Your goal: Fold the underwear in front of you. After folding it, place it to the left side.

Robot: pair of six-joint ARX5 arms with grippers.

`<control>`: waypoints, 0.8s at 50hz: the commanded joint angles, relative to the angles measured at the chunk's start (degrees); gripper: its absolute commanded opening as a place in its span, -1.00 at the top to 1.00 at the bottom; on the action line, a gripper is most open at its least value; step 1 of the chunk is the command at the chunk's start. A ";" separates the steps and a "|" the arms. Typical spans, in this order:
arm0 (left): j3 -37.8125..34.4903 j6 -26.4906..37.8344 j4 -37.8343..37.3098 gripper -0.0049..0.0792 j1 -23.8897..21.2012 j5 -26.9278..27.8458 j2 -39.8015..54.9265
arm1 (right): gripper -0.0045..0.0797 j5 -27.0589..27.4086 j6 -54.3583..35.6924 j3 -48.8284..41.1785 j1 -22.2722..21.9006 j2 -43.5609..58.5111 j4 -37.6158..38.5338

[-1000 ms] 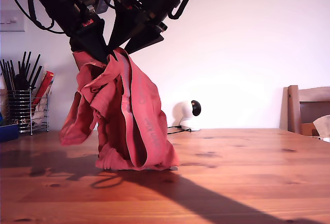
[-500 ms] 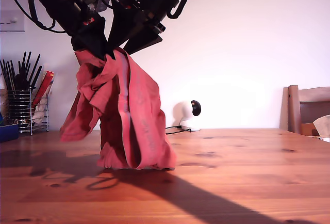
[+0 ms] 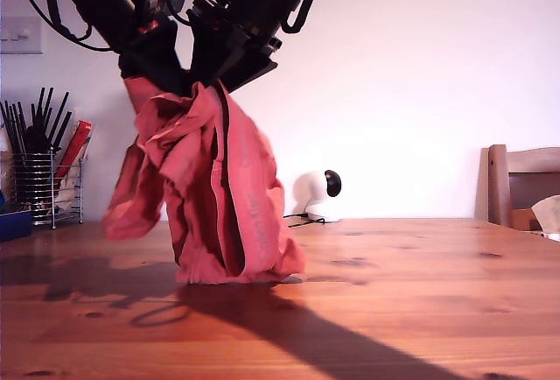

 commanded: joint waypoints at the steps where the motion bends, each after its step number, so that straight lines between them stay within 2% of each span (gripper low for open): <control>1: 0.57 0.61 -0.04 0.93 0.00 -0.81 1.33 | -0.01 1.03 -0.52 0.50 0.28 1.64 0.02; 17: 0.57 0.72 -0.22 0.93 -0.02 -4.04 1.33 | 0.00 1.57 -0.70 0.52 0.37 1.44 -0.17; 35: 0.57 3.78 -1.88 0.93 -1.44 -3.54 1.33 | 0.53 1.66 -0.87 0.52 0.35 1.44 0.81; 40: 0.57 3.96 -1.68 0.93 -1.79 -3.58 1.33 | 0.56 0.50 -0.85 0.52 0.35 1.44 0.42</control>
